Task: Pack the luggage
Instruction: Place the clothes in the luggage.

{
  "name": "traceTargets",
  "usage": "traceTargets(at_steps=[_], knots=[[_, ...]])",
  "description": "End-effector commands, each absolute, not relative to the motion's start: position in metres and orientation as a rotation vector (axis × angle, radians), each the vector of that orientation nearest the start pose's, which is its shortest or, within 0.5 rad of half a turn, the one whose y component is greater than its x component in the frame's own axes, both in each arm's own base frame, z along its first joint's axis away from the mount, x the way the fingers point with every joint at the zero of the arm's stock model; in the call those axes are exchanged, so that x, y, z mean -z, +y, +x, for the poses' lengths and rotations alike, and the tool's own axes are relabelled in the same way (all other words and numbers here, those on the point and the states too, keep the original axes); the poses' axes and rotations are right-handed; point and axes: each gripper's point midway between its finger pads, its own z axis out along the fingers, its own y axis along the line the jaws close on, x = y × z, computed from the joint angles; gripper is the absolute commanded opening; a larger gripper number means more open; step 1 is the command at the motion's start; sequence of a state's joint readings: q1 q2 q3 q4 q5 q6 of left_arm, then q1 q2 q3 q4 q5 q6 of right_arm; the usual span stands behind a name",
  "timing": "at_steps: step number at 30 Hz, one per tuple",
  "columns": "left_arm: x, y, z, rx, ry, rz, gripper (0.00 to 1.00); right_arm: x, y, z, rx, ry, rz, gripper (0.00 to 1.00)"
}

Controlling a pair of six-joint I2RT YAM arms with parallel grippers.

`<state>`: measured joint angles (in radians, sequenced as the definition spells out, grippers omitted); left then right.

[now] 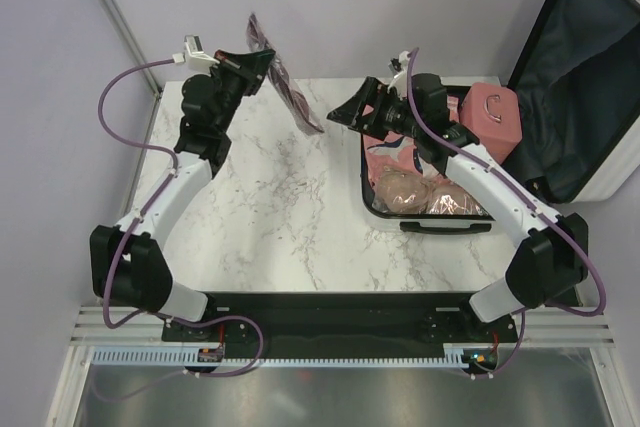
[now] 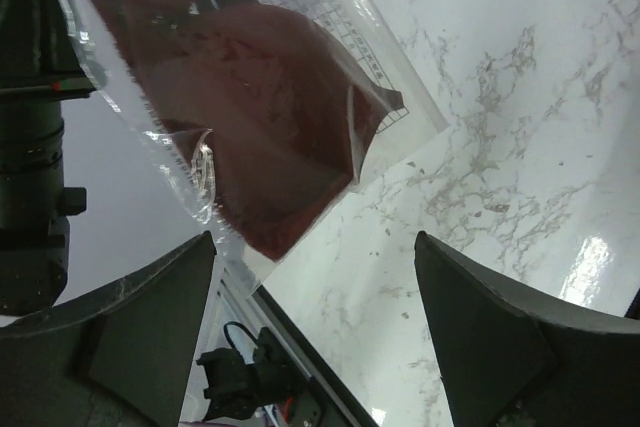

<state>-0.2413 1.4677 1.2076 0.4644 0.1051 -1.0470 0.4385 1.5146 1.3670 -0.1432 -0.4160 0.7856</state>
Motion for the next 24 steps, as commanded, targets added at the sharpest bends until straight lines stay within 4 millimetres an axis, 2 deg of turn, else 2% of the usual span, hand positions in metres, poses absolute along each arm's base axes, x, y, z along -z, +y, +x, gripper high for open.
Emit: traceTargets(at_steps=[1, 3, 5, 9, 16, 22, 24], knots=[[-0.471, -0.164, 0.442, 1.122, 1.178, -0.549, 0.02, -0.338, 0.294, 0.369, -1.381, 1.902, 0.101, 0.89], [-0.486, -0.17, 0.436, 1.094, 1.153, -0.535, 0.02, -0.344, 0.297, 0.366, -1.435, 1.879, 0.124, 0.89], [-0.491, -0.181, 0.432, 1.078, 1.145, -0.538, 0.02, -0.352, 0.298, 0.363, -1.489, 1.843, 0.156, 0.89], [-0.5, -0.195, 0.429, 1.08, 1.137, -0.542, 0.02, -0.365, 0.287, 0.355, -1.447, 1.786, 0.16, 0.89], [-0.506, -0.217, 0.424, 1.087, 1.15, -0.508, 0.02, -0.386, 0.27, 0.339, -1.372, 1.729, 0.12, 0.9], [-0.512, -0.228, 0.417, 1.093, 1.136, -0.5, 0.02, -0.385, 0.274, 0.331, -1.471, 1.725, 0.157, 0.9], [-0.513, -0.23, 0.418, 1.066, 1.148, -0.492, 0.02, -0.392, 0.271, 0.328, -1.464, 1.7, 0.141, 0.9]])
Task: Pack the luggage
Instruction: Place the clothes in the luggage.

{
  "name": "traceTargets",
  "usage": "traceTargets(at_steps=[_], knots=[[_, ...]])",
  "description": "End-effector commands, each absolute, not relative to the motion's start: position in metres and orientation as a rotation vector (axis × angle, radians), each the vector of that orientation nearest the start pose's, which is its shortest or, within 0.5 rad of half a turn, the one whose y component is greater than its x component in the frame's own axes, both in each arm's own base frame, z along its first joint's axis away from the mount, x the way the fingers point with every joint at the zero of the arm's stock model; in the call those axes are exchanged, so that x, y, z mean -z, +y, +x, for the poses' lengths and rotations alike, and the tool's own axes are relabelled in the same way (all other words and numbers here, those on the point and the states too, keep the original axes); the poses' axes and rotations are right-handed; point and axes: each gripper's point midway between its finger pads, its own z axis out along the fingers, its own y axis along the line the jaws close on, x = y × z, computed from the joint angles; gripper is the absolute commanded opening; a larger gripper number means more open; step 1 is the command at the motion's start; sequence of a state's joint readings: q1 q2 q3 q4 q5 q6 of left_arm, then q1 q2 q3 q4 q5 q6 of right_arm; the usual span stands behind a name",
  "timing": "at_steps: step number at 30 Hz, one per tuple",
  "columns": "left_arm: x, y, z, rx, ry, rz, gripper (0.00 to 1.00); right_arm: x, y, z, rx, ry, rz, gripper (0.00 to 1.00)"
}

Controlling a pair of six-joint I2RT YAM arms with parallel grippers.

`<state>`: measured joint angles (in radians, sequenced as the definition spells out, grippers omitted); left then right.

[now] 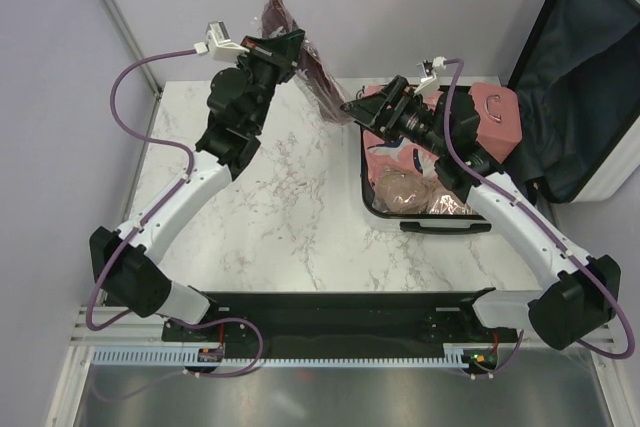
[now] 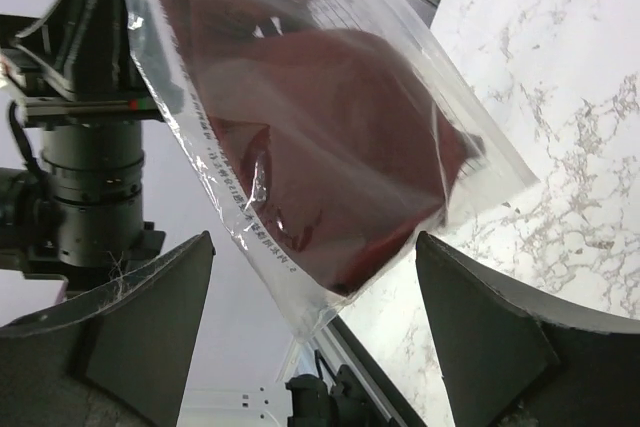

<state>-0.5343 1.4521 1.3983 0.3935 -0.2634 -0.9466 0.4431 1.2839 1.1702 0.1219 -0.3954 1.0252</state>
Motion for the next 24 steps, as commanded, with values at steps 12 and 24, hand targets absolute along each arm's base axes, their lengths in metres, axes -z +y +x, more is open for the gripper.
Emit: traceTargets(at_steps=[12, 24], knots=[[-0.518, -0.254, 0.412, 1.104, 1.187, -0.469, 0.02, -0.379, 0.257, 0.34, -1.226, 1.714, 0.046, 0.9], [-0.511, -0.287, 0.407, 1.156, 1.24, -0.426, 0.02, -0.361, 0.252, 0.356, -1.04, 1.767, -0.056, 0.84]])
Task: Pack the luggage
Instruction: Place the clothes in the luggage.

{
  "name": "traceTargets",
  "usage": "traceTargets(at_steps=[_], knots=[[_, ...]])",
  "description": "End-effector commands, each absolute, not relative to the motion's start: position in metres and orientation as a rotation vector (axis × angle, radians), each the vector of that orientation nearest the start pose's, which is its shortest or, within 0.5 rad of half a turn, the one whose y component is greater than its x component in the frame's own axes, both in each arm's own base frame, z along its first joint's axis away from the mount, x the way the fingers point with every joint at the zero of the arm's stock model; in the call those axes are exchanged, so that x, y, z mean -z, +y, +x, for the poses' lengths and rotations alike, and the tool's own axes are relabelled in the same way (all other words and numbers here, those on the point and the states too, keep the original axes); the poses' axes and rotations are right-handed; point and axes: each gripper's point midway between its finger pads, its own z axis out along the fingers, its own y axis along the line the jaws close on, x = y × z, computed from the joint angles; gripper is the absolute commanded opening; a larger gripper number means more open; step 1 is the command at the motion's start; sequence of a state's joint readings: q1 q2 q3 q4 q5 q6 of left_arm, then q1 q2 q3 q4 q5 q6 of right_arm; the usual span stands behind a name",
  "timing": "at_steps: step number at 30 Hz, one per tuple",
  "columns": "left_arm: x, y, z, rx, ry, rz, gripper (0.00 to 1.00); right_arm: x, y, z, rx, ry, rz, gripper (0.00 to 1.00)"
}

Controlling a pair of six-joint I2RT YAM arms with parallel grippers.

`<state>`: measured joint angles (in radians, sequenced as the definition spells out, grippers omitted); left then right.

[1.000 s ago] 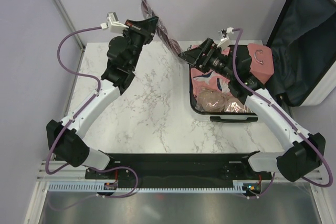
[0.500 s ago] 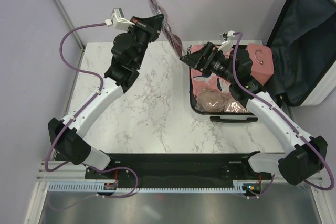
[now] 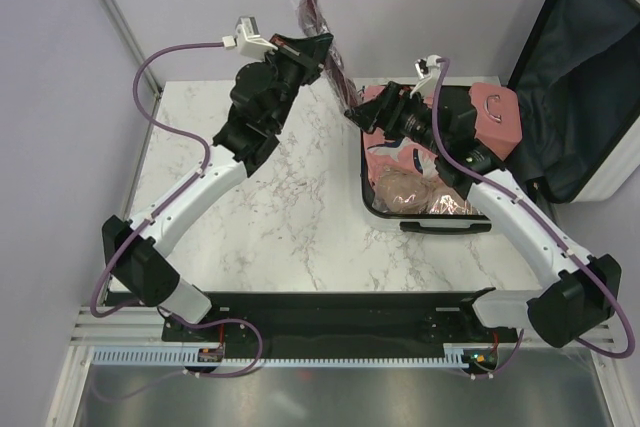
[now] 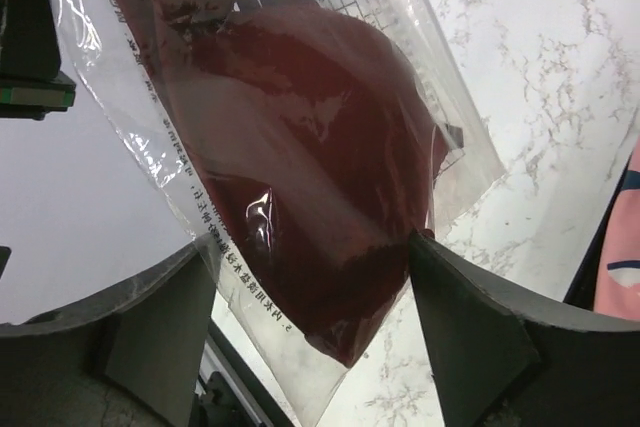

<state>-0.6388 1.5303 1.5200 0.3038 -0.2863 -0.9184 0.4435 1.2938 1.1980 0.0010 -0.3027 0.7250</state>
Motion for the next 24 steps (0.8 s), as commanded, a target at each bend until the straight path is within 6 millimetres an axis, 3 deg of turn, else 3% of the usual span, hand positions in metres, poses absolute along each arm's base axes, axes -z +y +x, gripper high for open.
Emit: traceTargets(at_steps=[1, 5, 6, 9, 11, 12, 19, 24], knots=[[-0.51, -0.289, 0.405, 1.166, 1.243, -0.426, 0.02, -0.36, 0.252, 0.356, -1.032, 1.774, -0.063, 0.81], [-0.506, -0.297, 0.405, 1.195, 1.259, -0.423, 0.02, -0.351, 0.239, 0.36, -0.902, 1.811, -0.086, 0.51], [-0.506, -0.3, 0.404, 1.204, 1.264, -0.414, 0.02, -0.346, 0.228, 0.362, -0.825, 1.846, -0.068, 0.33], [-0.5, -0.311, 0.401, 1.245, 1.291, -0.378, 0.02, -0.336, 0.191, 0.365, -0.569, 1.882, -0.052, 0.1], [-0.491, -0.321, 0.399, 1.285, 1.325, -0.352, 0.02, -0.335, 0.166, 0.359, -0.417, 1.886, -0.072, 0.0], [-0.488, -0.33, 0.394, 1.338, 1.346, -0.328, 0.02, -0.333, 0.146, 0.361, -0.306, 1.884, -0.031, 0.0], [-0.432, -0.377, 0.38, 1.504, 1.55, -0.228, 0.02, -0.326, 0.062, 0.338, 0.164, 1.886, -0.001, 0.0], [-0.364, -0.408, 0.35, 1.521, 1.813, -0.216, 0.02, -0.315, 0.026, 0.313, 0.343, 1.887, -0.018, 0.0]])
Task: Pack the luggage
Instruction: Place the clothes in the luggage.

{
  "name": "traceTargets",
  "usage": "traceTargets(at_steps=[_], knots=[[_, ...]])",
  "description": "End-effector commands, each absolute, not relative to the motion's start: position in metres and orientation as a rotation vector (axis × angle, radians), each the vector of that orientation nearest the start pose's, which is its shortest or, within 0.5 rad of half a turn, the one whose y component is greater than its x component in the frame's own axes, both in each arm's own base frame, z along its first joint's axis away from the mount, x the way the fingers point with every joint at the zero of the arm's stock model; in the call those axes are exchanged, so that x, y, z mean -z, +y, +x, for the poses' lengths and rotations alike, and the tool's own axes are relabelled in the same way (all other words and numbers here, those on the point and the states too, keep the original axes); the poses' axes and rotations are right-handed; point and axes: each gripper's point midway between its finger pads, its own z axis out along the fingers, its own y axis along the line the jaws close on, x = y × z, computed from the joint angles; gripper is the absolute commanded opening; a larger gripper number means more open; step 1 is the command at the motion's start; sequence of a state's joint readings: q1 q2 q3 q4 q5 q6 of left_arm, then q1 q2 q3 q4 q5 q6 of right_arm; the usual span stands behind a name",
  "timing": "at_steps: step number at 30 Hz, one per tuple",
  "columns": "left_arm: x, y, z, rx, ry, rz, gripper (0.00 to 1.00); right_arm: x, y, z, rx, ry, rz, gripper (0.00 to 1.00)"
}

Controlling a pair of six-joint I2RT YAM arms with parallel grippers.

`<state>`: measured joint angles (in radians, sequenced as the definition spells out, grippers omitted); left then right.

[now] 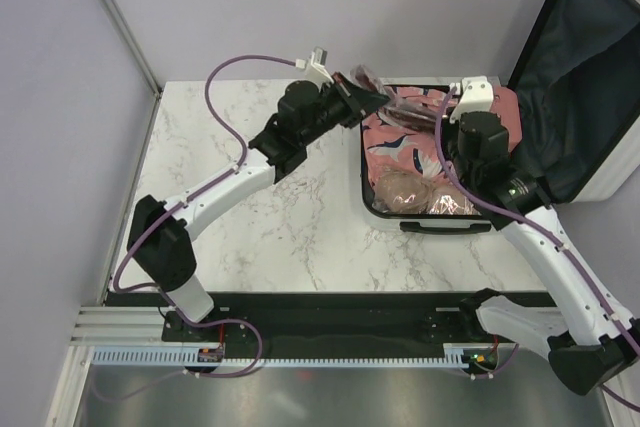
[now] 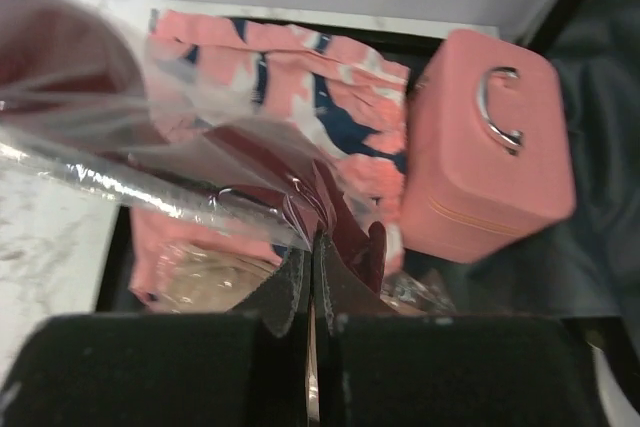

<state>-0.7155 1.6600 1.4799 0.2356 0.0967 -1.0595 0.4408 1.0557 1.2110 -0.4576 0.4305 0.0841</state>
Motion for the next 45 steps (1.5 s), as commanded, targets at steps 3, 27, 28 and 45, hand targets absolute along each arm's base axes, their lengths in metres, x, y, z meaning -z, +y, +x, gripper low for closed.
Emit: traceTargets(at_steps=[3, 27, 28, 45], knots=[[-0.323, -0.413, 0.329, 1.499, 1.951, -0.26, 0.02, -0.29, 0.017, 0.301, 0.373, 1.923, -0.035, 0.0], [-0.332, -0.35, 0.252, 1.371, 2.099, -0.291, 0.72, -0.216, -0.02, 0.28, 0.672, 2.074, -0.286, 0.0], [-0.335, -0.351, 0.257, 1.346, 2.091, -0.261, 0.72, -0.216, -0.022, 0.279, 0.684, 2.074, -0.289, 0.0], [-0.241, -0.474, 0.303, 1.474, 2.32, 0.048, 0.7, -0.199, -0.028, 0.276, 0.742, 2.117, -0.318, 0.77]])
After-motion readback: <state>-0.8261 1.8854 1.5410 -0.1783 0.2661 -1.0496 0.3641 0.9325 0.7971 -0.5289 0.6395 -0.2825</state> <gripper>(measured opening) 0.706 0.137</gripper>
